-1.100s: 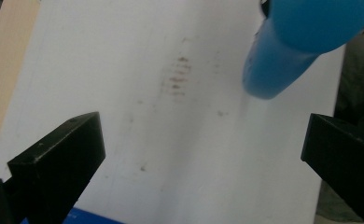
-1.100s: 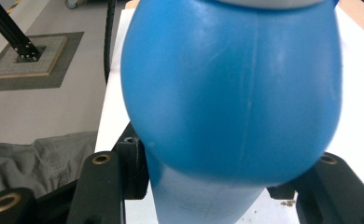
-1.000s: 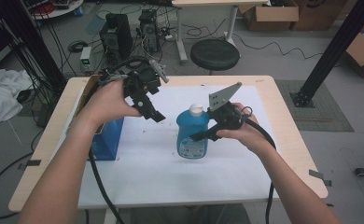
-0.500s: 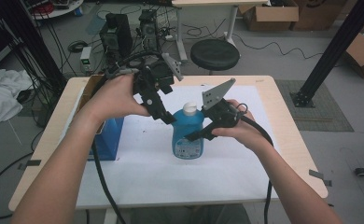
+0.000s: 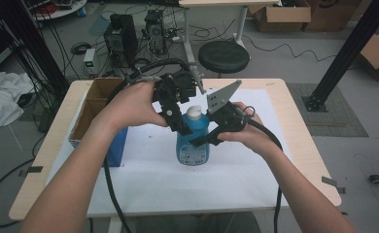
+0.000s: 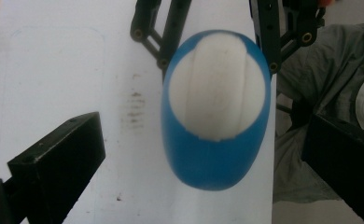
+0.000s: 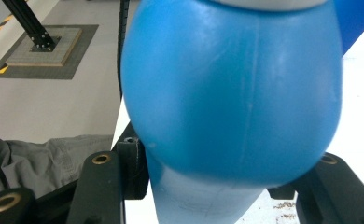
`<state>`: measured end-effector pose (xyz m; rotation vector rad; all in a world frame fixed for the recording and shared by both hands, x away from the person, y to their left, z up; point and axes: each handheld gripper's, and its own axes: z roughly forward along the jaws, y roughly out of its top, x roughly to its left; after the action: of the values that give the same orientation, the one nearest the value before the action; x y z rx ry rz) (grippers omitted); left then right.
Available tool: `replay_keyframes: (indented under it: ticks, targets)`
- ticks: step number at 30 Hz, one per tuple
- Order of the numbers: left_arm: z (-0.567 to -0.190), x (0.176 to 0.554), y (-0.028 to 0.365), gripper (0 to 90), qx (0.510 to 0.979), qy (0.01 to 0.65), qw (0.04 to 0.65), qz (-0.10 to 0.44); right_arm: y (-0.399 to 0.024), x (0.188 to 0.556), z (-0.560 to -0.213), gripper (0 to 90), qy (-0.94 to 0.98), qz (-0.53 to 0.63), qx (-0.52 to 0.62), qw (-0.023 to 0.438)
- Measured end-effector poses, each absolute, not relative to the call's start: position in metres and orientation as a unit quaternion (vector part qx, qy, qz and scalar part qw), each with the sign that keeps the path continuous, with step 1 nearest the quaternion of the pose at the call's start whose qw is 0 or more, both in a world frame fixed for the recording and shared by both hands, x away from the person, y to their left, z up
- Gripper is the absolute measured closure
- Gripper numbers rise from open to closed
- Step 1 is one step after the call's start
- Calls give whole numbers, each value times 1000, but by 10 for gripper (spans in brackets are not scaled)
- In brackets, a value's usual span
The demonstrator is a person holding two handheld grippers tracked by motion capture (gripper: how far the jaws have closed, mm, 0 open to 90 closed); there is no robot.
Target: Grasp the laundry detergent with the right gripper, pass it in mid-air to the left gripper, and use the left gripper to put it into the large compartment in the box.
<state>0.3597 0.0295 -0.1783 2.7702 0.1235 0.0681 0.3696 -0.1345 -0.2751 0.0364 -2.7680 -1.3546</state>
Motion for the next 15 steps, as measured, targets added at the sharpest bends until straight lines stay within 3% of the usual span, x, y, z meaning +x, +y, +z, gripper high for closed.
replay_keyframes:
  ticks: [15]
  targets:
    - [-190,358,16,1,987,30,157,34,-133,368,-274,456,-896,-442,11,31]
